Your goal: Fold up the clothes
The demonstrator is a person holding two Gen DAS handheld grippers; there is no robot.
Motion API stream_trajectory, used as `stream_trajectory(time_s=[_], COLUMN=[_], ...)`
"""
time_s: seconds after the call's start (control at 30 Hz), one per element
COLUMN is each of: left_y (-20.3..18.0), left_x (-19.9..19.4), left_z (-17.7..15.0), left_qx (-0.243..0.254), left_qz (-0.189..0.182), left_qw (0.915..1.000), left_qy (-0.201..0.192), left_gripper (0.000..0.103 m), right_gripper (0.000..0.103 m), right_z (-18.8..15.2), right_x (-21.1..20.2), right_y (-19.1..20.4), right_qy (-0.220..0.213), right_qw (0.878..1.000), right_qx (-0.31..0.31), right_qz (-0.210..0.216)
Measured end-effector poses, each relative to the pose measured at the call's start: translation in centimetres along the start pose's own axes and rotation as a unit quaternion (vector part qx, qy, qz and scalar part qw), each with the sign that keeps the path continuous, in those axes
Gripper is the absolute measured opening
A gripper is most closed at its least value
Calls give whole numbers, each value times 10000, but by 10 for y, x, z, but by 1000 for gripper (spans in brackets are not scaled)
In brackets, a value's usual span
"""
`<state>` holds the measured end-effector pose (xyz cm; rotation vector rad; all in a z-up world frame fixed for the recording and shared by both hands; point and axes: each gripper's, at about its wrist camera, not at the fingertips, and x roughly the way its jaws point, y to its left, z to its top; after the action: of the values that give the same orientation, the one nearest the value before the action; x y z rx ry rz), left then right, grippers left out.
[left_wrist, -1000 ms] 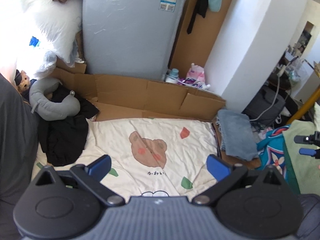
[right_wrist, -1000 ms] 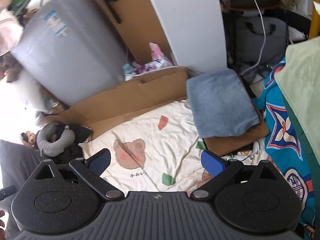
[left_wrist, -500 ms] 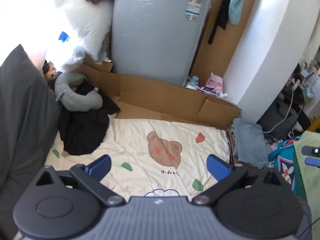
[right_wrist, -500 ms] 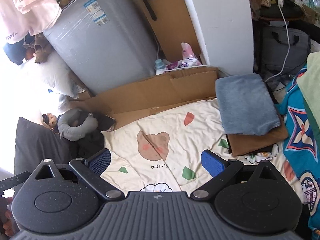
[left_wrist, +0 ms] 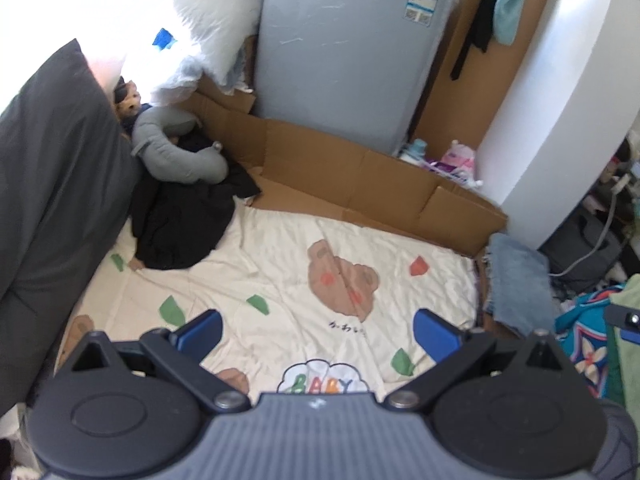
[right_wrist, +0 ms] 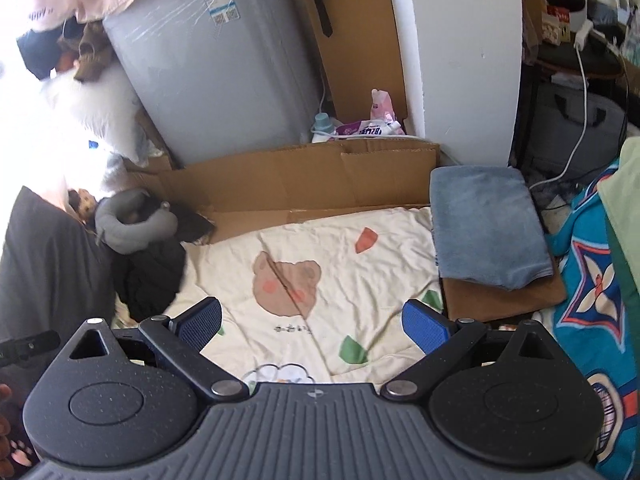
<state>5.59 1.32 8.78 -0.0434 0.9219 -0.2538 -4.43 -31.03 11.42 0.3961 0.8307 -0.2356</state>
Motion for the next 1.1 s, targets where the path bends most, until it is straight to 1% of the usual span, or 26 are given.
stream_trajectory(time_s=[0.07, 0.23, 0.47, 0.63, 0.83, 0.97, 1.03, 1.1], left_y=[-9, -32, -68, -85, -94, -92, -92, -92], left_x=[3, 13, 19, 23, 28, 28, 28, 30], left_z=[-6, -18, -30, -36, -45, -51, -55, -59], left_qx=[79, 93, 305, 413, 589, 562, 556, 535], left_qz=[36, -146, -112, -66, -15, 18, 88, 82], left_qw=[10000, 9998, 9993, 9990, 9980, 9980, 9978, 9975], left_qy=[-27, 128, 160, 157, 212, 285, 352, 454], left_gripper=[103, 103, 103, 103, 103, 103, 103, 103], right_gripper=[100, 100, 100, 100, 100, 100, 100, 100], right_z=[-4, -10, -18, -26, -37, -41, -41, -43], right_x=[5, 16, 25, 32, 39, 37, 37, 37], right_y=[0, 3, 4, 0, -8, -13, -15, -13], right_qy=[60, 173, 265, 352, 475, 525, 580, 643], right_qw=[10000, 9995, 9985, 9978, 9963, 9957, 9955, 9944], right_qx=[-42, -267, -470, -534, -653, -686, -670, -770], right_qz=[15, -42, -103, -153, -308, -344, -330, -330])
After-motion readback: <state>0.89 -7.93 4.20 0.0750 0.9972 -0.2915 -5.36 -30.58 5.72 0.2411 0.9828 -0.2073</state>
